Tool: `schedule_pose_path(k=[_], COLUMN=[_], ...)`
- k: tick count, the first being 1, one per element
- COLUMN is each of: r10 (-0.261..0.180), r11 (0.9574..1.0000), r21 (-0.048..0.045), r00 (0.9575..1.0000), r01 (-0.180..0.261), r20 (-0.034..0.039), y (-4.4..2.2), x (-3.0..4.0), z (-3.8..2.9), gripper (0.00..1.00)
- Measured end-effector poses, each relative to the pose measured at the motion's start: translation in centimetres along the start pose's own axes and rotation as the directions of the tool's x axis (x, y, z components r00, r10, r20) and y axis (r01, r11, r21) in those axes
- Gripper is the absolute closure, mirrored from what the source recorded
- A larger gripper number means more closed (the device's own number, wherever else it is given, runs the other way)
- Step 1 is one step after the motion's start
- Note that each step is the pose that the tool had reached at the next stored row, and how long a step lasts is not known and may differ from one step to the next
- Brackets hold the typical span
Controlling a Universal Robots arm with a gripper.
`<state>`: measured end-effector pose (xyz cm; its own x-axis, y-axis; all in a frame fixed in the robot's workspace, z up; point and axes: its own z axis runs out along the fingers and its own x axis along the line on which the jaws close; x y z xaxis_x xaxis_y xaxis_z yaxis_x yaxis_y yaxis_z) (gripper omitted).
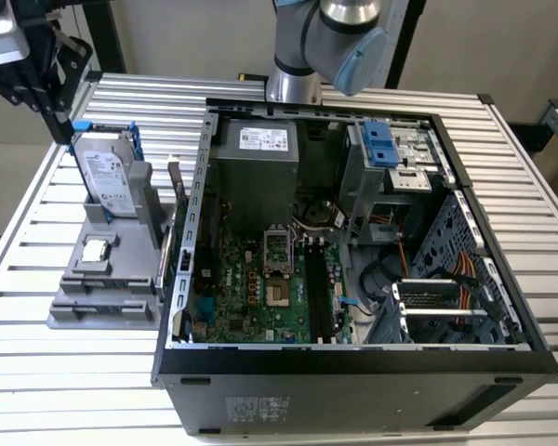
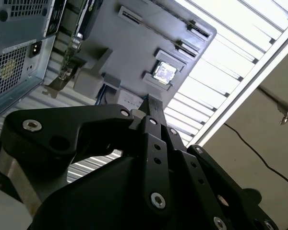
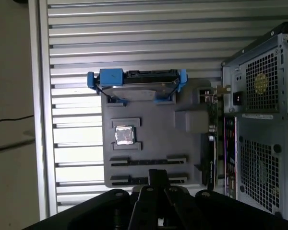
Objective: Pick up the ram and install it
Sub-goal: 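Reach for the ram, then pick up the ram and move it above insertion slot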
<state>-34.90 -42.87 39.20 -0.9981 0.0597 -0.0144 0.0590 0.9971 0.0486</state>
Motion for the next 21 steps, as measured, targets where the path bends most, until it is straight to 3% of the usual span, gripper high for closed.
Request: schedule_pose_path(k=[21], r10=[0.006], r11=[1.0000], r21=[0.0000], r00=[1.0000], r01=[-0.006], r20=[0.0003], y=[-2.16], x=[-0.12], z=[-0.10], gripper=[1.00])
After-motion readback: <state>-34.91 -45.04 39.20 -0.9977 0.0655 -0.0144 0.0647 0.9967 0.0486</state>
